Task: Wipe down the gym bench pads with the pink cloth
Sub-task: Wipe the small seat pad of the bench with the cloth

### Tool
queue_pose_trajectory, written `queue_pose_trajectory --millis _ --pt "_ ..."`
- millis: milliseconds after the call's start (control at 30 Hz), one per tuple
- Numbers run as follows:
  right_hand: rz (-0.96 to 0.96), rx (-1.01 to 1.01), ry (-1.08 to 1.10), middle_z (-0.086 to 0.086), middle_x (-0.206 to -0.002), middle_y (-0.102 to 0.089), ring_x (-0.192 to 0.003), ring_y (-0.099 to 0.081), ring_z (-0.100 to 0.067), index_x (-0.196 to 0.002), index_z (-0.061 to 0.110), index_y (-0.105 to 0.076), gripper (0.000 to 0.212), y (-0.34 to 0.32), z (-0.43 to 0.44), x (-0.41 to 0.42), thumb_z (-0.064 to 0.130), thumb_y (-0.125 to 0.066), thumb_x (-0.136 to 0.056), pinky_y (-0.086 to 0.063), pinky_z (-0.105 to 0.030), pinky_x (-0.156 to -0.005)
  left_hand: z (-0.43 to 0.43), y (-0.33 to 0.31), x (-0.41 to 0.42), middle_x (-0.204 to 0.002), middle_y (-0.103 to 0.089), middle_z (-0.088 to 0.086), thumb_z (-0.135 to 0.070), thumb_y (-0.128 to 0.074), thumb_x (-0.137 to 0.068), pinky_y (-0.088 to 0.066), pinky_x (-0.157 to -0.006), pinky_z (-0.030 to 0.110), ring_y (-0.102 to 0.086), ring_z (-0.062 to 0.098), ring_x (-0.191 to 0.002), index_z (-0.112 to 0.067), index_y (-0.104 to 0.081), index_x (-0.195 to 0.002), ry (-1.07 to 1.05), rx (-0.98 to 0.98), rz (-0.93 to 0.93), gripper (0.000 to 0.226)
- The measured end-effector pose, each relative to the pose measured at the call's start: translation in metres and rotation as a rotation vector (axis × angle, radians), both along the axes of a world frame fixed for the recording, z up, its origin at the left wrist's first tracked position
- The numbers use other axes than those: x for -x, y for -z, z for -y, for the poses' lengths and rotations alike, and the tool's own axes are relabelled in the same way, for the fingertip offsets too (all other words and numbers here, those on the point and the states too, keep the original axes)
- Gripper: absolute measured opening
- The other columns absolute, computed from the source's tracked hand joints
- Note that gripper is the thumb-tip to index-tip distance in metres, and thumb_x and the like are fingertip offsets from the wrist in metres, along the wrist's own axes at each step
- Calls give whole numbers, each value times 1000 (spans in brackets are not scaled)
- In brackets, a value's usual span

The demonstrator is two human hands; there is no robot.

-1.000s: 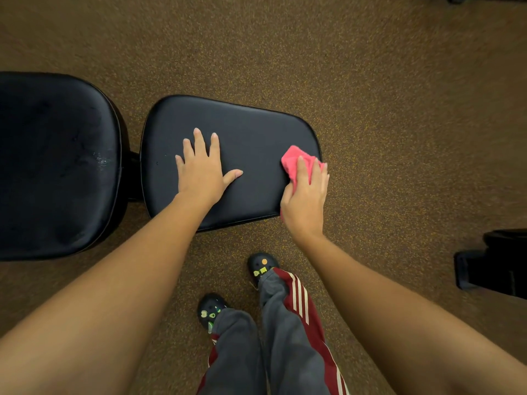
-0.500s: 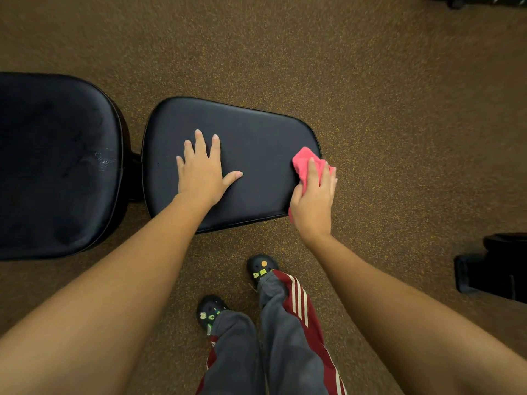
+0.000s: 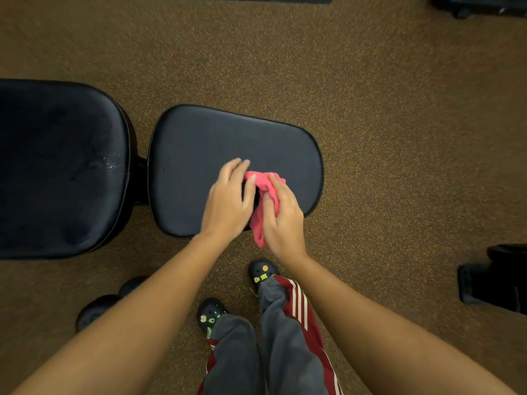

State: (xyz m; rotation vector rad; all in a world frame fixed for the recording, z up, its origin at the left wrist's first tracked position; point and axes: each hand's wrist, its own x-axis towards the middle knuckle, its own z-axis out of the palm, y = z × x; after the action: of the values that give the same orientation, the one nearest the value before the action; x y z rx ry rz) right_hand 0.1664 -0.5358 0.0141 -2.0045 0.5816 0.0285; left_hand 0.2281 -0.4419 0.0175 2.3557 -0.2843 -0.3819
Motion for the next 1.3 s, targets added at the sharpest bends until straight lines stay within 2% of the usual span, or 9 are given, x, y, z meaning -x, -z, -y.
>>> queue_pose_trajectory --millis 67,133,300,433,633,733,867,1033,1300 --pt "7 -149 145 0 -136 -53 -128 -44 -8 -135 15 -49 36 -16 -8 -16 22 -41 -100 -30 -18 -108 9 -8 4 -124 -49 -1 -28 -40 -99 -38 -92 8 -51 3 -109 -16 -52 -130 -99 165 -80 35" --pt "-15 -278 222 2 -126 -61 -118 -53 -7 -127 18 -56 34 -27 -13 -33 29 -38 -101 -39 -24 -104 15 -13 2 -119 -50 -5 -31 -41 -98 -35 -85 -1 -49 -7 -100 -21 -50 -131 -218 301 -221 36" --pt "-101 -656 177 2 -123 -64 -117 -57 -10 -123 23 -62 66 -27 -25 -57 67 -33 -83 -39 -38 -108 2 -9 -11 -127 -53 -3 -47 -51 -90 -39 -89 6 -52 -3 -111 -29 -38 -140 -335 482 -449 55" --pt "-151 -713 110 1 -118 -67 -112 -60 -12 -118 22 -65 69 -29 -42 -62 70 -36 -77 -42 -39 -106 -21 -19 -14 -130 -54 -11 -41 -56 -89 -38 -100 19 -50 -1 -117 -29 -42 -138 -400 483 -450 52" --pt "-56 -389 -30 13 -106 -61 -96 -57 2 -120 17 -56 36 -42 -56 -69 35 -31 -101 -40 -11 -81 -56 -34 -16 -123 -54 -6 -24 -63 -87 -39 -92 19 -51 5 -109 -22 -43 -132 -532 230 -120 49" --pt "-14 -243 -84 2 -123 -59 -116 -52 -10 -125 14 -52 33 -41 -56 -78 28 -33 -102 -34 -13 -87 -78 -34 -25 -114 -53 1 -23 -61 -87 -33 -80 16 -50 9 -98 -23 -46 -128 -558 55 -47 44" --pt "-23 -129 -184 1 -146 -42 -143 -18 -9 -134 15 -46 37 -30 -53 -96 27 -32 -102 -20 -25 -114 -90 -22 -39 -105 -49 9 -24 -59 -89 -39 -83 27 -53 23 -94 -18 -52 -129 -474 -125 -4 41" --pt "-11 -20 -285 -3 -148 -40 -145 -14 -14 -135 13 -46 37 -14 -49 -111 23 -34 -101 -20 -40 -118 -79 -2 -49 -114 -46 15 -25 -55 -91 -46 -86 45 -52 34 -98 -13 -51 -130 -232 -361 25 41" --pt "-51 16 -283 -4 -147 -40 -145 -15 -15 -133 13 -47 35 -3 -50 -120 22 -35 -101 -21 -41 -117 -93 1 -50 -115 -44 16 -18 -54 -89 -46 -80 45 -50 35 -95 -12 -52 -129 -123 -473 8 40"
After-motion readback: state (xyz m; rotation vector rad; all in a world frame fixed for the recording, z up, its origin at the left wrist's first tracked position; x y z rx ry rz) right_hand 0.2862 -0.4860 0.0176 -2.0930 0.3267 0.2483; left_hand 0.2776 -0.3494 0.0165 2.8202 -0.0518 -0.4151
